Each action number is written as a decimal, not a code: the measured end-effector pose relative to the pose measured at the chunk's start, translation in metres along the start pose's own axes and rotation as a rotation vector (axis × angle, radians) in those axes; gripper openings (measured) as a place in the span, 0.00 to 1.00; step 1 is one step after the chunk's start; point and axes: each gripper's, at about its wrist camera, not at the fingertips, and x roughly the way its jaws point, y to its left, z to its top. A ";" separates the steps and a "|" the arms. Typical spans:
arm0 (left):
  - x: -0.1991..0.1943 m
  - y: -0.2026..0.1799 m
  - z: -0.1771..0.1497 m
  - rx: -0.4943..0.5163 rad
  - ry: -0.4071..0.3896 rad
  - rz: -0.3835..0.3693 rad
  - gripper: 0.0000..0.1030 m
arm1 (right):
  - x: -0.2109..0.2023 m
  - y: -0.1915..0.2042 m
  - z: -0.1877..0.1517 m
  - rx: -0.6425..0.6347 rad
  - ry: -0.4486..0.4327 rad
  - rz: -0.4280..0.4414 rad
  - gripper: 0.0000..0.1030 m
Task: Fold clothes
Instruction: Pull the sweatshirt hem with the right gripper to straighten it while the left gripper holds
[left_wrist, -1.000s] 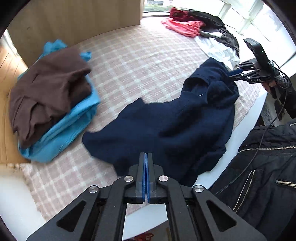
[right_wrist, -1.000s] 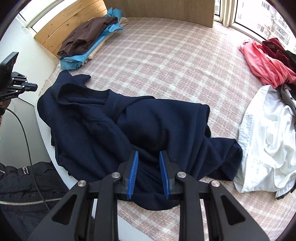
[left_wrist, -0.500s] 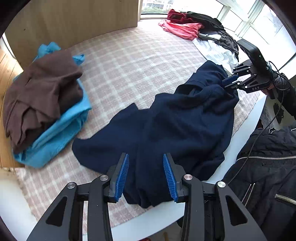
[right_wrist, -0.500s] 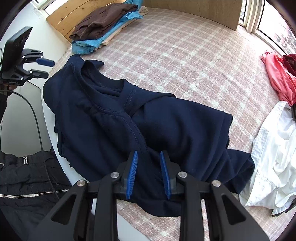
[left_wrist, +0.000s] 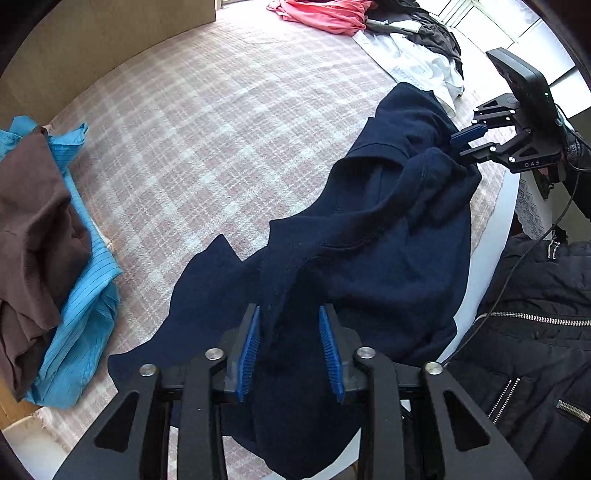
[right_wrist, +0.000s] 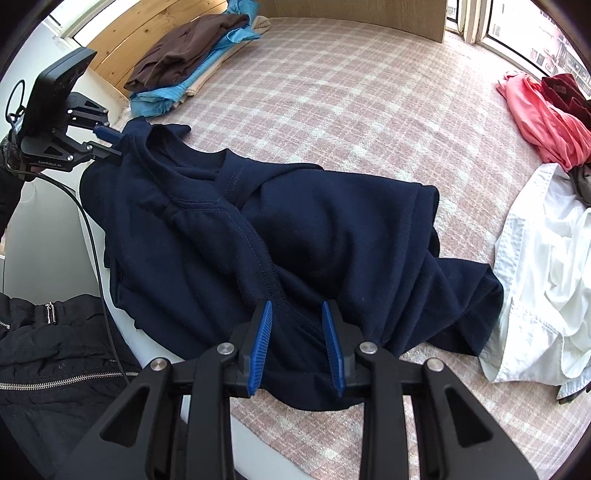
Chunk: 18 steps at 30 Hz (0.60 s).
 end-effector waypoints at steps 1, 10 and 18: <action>-0.003 -0.004 -0.002 0.002 -0.010 -0.005 0.04 | 0.000 0.000 0.000 -0.004 -0.001 0.000 0.28; -0.028 -0.049 -0.035 0.034 -0.082 0.011 0.03 | -0.008 0.007 -0.002 -0.078 -0.003 0.001 0.28; -0.049 -0.026 -0.078 -0.154 -0.153 0.004 0.03 | -0.016 0.014 -0.001 -0.135 -0.054 0.077 0.28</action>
